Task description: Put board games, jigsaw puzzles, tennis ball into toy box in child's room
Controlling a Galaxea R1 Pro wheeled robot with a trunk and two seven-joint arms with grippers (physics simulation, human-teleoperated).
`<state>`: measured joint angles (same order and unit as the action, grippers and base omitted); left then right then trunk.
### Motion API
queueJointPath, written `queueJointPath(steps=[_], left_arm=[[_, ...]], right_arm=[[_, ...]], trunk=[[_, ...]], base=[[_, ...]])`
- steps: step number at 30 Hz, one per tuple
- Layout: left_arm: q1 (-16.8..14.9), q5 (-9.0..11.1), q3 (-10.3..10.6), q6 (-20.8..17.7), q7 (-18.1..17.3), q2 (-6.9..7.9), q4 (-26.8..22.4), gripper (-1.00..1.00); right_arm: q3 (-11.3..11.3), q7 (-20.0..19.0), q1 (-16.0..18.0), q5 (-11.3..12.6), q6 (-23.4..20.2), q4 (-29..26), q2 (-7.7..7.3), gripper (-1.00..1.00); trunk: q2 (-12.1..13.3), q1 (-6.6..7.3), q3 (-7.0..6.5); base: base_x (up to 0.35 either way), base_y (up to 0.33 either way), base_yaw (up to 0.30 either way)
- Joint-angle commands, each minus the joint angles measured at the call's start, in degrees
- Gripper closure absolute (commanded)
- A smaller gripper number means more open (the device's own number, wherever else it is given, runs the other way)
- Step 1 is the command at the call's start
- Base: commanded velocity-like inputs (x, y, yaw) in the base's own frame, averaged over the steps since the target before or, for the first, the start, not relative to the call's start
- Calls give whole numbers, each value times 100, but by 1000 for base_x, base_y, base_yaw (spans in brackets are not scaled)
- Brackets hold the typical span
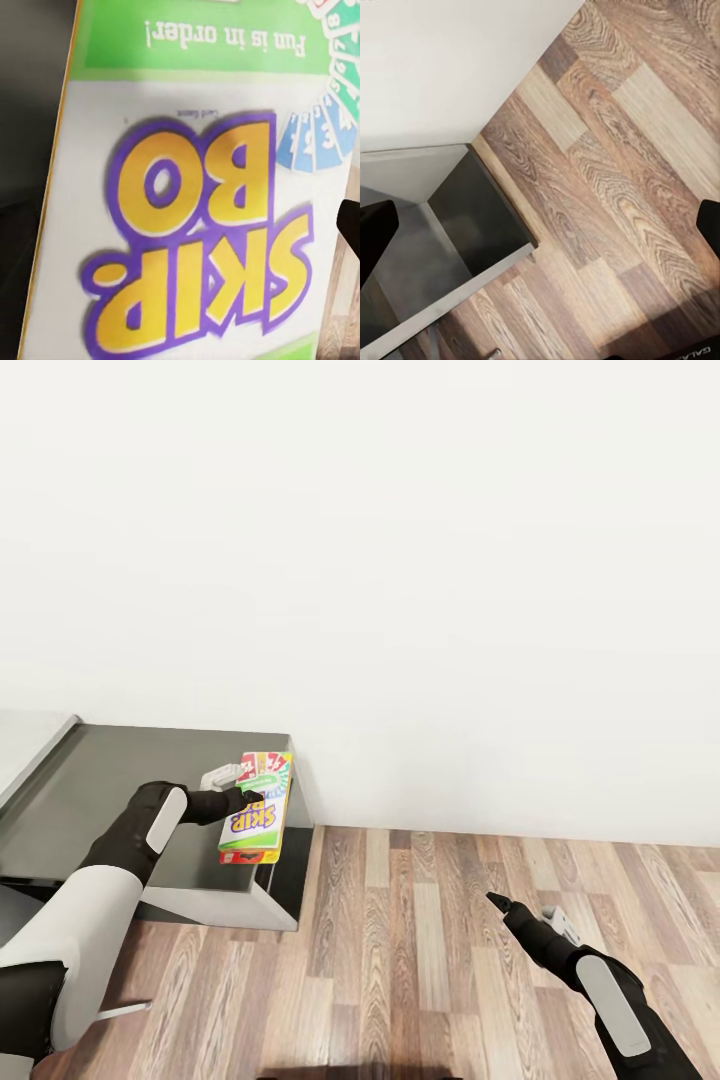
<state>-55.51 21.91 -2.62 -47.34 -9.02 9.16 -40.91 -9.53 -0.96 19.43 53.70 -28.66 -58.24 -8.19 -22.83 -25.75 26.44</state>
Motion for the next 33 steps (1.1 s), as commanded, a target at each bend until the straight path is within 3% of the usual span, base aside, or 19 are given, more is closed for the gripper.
queueJointPath(steps=[1, 33], left_arm=[[-4, -31, -19, -29, -38, -1, -2, -100], [-4, -40, -21, -24, -38, 1, -2, -100]], right_arm=[[-13, -10, 3, 9, -34, -3, 1, -100], [-12, -10, 4, 9, -34, -3, 1, -100]], trunk=[[-9, -3, 8], [-9, -3, 8]], base=[[0, -5, 0], [0, -25, 0]])
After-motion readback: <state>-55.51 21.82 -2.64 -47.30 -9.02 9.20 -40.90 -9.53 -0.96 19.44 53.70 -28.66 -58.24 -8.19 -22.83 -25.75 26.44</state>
